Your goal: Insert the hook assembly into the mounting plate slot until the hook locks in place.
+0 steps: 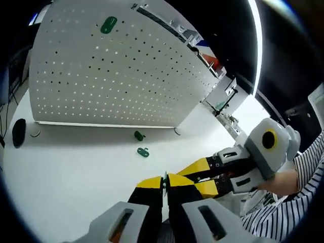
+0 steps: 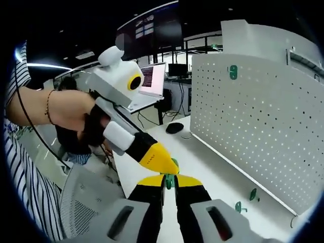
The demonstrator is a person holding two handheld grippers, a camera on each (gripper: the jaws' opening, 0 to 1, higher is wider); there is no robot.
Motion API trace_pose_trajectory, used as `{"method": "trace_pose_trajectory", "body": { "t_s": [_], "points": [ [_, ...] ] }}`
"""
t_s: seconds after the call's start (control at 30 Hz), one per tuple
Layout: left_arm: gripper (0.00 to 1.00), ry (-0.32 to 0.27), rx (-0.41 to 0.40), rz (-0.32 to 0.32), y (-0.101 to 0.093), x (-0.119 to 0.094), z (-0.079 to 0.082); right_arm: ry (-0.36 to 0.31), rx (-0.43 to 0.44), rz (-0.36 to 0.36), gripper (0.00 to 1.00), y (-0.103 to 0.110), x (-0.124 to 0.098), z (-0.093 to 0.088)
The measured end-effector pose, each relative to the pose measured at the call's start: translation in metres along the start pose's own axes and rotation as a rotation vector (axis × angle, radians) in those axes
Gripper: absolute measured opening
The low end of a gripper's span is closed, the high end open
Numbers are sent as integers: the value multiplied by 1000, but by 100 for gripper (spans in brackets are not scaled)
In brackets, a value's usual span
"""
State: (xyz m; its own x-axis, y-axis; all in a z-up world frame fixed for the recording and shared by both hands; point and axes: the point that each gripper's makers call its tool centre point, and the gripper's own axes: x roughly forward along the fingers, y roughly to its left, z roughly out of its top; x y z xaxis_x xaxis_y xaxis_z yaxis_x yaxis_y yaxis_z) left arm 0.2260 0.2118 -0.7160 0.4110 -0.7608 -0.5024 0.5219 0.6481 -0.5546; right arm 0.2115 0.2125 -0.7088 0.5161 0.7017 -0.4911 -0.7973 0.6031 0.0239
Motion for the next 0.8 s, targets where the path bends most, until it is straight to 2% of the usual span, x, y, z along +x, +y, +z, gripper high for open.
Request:
{"method": "trace_pose_trajectory", "body": {
  "t_s": [0.4, 0.57, 0.73, 0.8],
  "points": [
    [1, -14, -17, -20, -3, 1, 0, 7, -11, 4, 1, 0, -1, 1],
    [1, -20, -60, -41, -5, 2, -1, 20, 61, 13, 0, -2, -4, 0],
    [2, -30, -6, -50, -8, 0, 0, 14, 66, 14, 0, 0, -6, 1],
    [3, -44, 1, -56, -8, -3, 2, -8, 128, 31, 0, 1, -6, 4]
  ]
}}
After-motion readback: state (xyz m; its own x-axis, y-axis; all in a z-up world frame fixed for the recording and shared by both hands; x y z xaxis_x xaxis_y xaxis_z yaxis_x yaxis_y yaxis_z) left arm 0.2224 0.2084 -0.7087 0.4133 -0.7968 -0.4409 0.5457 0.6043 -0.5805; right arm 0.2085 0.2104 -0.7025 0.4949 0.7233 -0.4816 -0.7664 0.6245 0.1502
